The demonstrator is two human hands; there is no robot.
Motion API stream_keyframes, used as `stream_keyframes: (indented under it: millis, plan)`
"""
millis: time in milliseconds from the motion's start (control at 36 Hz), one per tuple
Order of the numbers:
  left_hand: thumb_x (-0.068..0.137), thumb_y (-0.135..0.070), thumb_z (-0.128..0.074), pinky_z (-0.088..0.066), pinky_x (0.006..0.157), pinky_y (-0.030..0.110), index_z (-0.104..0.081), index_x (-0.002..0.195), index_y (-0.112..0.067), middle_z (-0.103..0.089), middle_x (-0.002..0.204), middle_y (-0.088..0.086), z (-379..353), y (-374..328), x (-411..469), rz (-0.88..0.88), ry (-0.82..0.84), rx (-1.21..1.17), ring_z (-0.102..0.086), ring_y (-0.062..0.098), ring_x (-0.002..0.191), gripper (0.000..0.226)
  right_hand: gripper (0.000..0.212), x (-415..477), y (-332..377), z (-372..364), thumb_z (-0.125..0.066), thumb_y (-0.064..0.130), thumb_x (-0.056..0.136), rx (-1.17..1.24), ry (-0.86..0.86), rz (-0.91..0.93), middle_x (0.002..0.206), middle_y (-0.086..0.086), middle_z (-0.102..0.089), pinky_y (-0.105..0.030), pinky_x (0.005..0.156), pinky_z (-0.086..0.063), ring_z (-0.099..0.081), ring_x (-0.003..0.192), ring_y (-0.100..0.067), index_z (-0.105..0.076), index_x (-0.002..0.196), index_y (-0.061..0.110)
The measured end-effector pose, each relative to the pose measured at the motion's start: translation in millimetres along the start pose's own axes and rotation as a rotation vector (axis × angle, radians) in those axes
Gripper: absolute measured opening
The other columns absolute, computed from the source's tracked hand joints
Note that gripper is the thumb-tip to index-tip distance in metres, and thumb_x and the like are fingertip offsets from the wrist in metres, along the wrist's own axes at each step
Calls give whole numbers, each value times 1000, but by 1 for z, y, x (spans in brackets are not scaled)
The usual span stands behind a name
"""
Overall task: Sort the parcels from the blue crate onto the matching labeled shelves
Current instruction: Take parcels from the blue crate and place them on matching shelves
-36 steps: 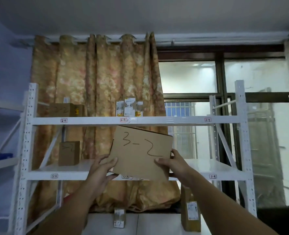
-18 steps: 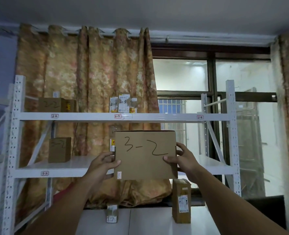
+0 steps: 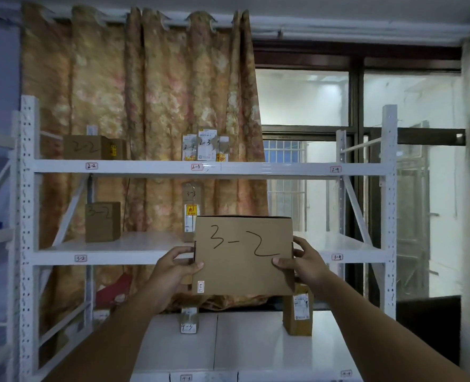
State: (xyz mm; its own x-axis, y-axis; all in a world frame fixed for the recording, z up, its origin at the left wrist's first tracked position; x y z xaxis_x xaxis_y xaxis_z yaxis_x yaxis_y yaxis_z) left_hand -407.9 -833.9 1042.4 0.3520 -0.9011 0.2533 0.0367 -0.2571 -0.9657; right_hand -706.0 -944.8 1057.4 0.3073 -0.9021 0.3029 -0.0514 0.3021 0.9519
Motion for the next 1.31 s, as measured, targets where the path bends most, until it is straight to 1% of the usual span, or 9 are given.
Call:
stream_keyframes:
  millis: [139,222,556,722,806,944,1083,1222,1306]
  plan:
    - [80,-5,-84,-58,89,52,-67,117,-15,-79,102,7,10,24,8,45,31,33,-76,28,95,42,73,6,-30,0,-91,15,76,-51,-16,-74,120,-5,-69,-44,81,-63,-70,105,-29,-51,136,28]
    - [77,-6,-86,-55,96,57,-66,116,-13,-78,106,9,19,30,14,62,53,51,-75,31,99,44,72,11,-34,-7,-90,15,77,-56,-3,-80,122,-5,-68,-45,82,-61,-68,108,-29,-51,136,28]
    - [78,-2,-84,-59,69,38,-68,113,-12,-78,103,11,20,36,44,45,90,22,-77,27,89,39,70,14,-50,-11,-92,18,75,-67,-86,-84,122,-4,-69,-48,94,-59,-67,110,-27,-53,131,32]
    - [76,-2,-86,-61,74,44,-67,116,-10,-76,110,11,-17,54,62,74,129,-11,-76,32,94,45,63,9,-49,22,-88,12,80,-83,-115,-85,121,-3,-66,-32,70,-59,-67,103,-24,-50,127,32]
    - [76,-2,-85,-61,84,49,-67,116,-11,-77,109,11,-47,60,70,81,147,-12,-76,32,94,45,67,15,-53,53,-88,15,79,-103,-133,-82,124,-4,-64,-38,76,-61,-66,107,-26,-48,130,31]
    - [78,-1,-84,-59,68,36,-66,114,-11,-77,107,10,-102,68,81,70,157,-8,-76,27,91,42,74,27,-67,108,-90,18,77,-106,-144,-90,129,-5,-62,-51,94,-58,-62,115,-31,-48,136,31]
    - [76,2,-84,-59,87,57,-69,110,-10,-76,110,14,-144,73,89,65,104,-26,-74,34,101,39,71,44,-70,150,-89,16,78,-95,-112,-82,129,-4,-64,-42,83,-59,-65,112,-27,-50,136,28]
    - [82,3,-79,-59,60,32,-65,113,-7,-77,106,14,-153,70,84,69,34,-58,-77,27,87,35,69,71,-64,154,-87,9,80,-81,-42,-66,122,-4,-66,-35,68,-58,-67,101,-20,-50,135,26]
    - [81,3,-79,-62,73,41,-67,112,-7,-77,107,14,-132,63,85,56,-39,-48,-77,26,87,35,71,91,-67,134,-89,8,77,-49,-7,-55,123,-6,-67,-39,74,-59,-69,101,-23,-51,134,26]
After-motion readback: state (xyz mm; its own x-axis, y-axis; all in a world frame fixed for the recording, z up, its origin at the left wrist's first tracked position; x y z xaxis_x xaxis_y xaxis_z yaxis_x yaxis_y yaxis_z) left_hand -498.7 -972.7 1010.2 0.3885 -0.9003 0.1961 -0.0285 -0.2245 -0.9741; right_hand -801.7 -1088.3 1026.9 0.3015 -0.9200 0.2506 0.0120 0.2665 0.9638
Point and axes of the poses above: each hand's wrist, its own x-axis towards the middle knuckle, its own z-axis out of the back of the hand, y = z × x, the point moved 6 cm from there along x, towards the middle knuckle
